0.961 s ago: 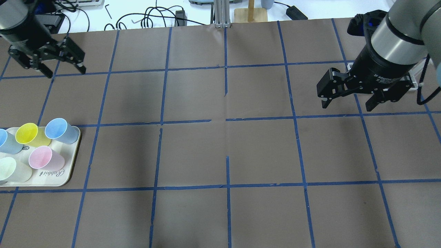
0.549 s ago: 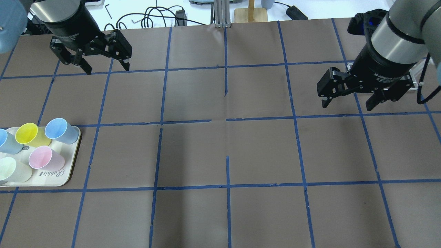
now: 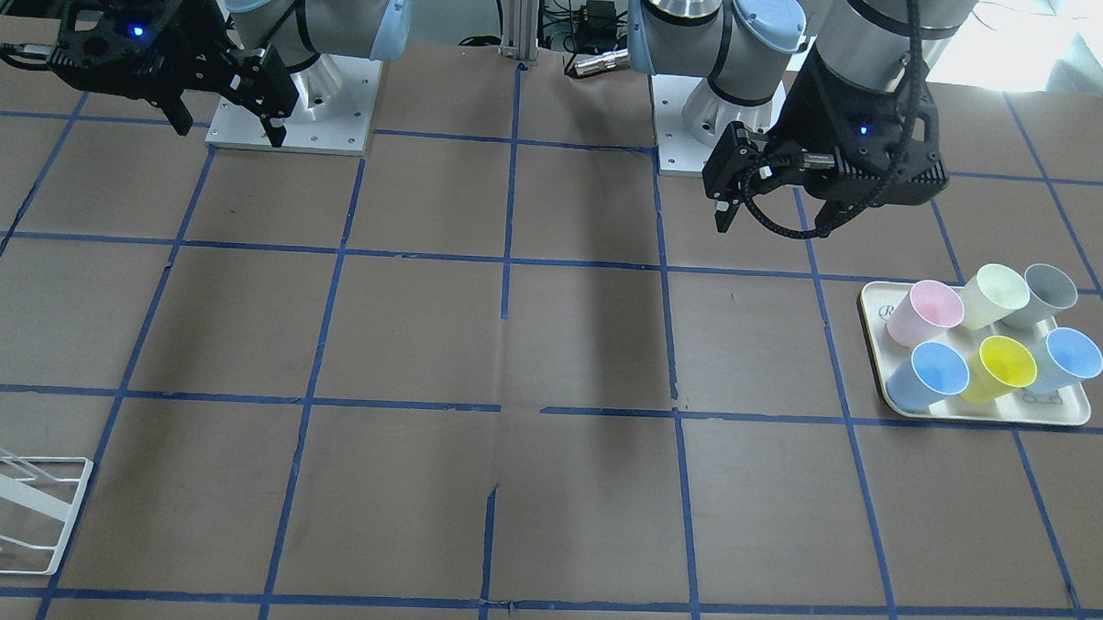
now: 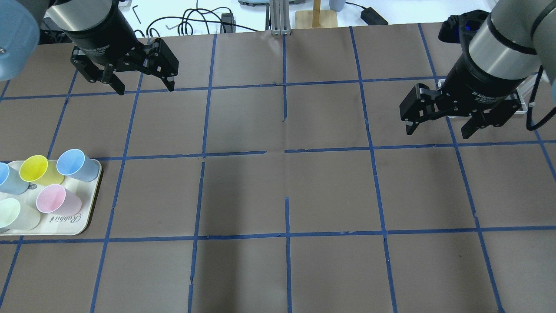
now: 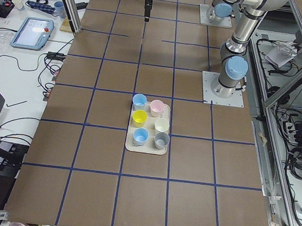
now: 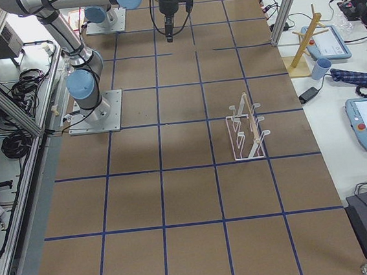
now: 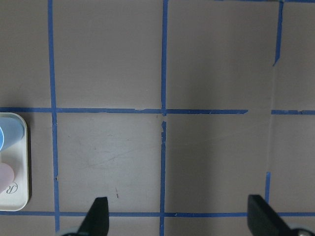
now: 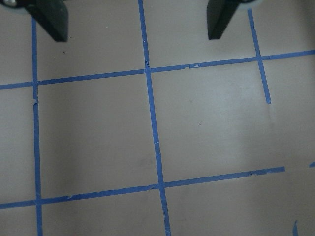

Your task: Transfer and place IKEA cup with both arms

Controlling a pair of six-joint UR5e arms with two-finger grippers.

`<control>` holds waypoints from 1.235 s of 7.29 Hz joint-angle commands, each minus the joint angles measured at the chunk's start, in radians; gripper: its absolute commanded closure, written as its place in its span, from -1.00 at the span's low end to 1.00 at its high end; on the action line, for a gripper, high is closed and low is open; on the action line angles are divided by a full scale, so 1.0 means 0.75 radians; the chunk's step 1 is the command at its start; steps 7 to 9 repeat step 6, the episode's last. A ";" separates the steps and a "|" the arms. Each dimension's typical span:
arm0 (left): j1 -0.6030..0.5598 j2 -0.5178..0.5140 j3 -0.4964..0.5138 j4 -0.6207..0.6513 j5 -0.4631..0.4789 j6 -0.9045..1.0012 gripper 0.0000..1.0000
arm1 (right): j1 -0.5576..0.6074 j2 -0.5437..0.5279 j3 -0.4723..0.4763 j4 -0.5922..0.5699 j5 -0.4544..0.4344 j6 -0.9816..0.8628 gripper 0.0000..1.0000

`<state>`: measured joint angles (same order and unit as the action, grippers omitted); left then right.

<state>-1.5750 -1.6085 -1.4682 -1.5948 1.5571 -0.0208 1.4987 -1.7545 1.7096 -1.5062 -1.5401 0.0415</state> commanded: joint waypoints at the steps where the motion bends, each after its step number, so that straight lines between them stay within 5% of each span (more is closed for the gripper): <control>1: 0.008 0.003 0.010 0.003 0.000 -0.001 -1.00 | -0.002 0.008 -0.015 0.002 -0.002 0.000 -1.00; 9: 0.002 0.028 -0.018 0.005 0.002 0.001 -1.00 | 0.004 0.010 -0.030 0.020 -0.002 0.000 -1.00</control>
